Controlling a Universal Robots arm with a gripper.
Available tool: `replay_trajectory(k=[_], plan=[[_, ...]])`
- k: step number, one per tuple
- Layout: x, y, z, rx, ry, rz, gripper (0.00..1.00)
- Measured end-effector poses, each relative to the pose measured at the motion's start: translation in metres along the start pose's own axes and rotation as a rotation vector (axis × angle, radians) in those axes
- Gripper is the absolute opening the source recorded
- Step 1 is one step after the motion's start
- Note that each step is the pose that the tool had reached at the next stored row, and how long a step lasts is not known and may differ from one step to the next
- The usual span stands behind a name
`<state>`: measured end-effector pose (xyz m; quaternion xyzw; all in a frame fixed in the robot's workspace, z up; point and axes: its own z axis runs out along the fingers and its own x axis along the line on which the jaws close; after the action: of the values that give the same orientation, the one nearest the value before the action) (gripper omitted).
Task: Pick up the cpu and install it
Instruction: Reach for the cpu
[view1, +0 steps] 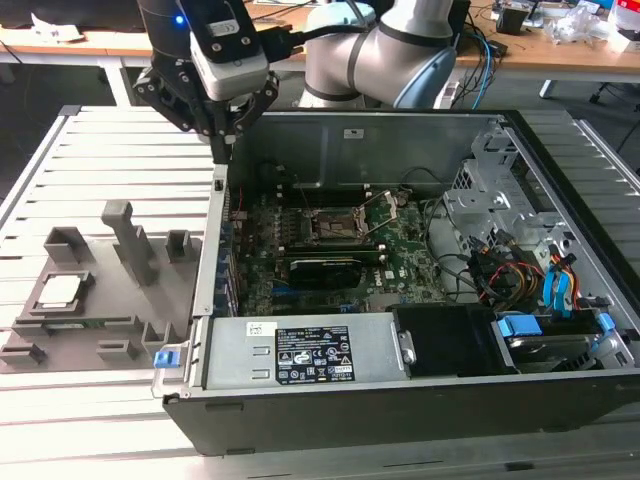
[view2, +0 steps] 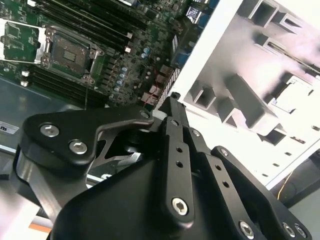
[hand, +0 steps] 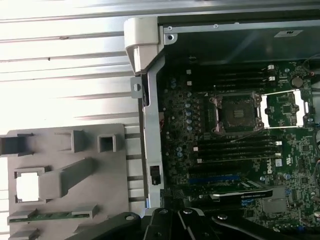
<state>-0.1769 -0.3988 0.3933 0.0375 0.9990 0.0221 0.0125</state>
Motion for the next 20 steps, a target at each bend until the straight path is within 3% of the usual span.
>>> replay_trajectory(k=[7, 11, 20], plan=[[0.0287, -0.0022, -0.0007, 0.0, 0.0, 0.0, 0.11], [0.0346, -0.0026, -0.0009, 0.0, 0.0, 0.0, 0.11], [0.0598, -0.0045, -0.0015, 0.0, 0.0, 0.0, 0.11]])
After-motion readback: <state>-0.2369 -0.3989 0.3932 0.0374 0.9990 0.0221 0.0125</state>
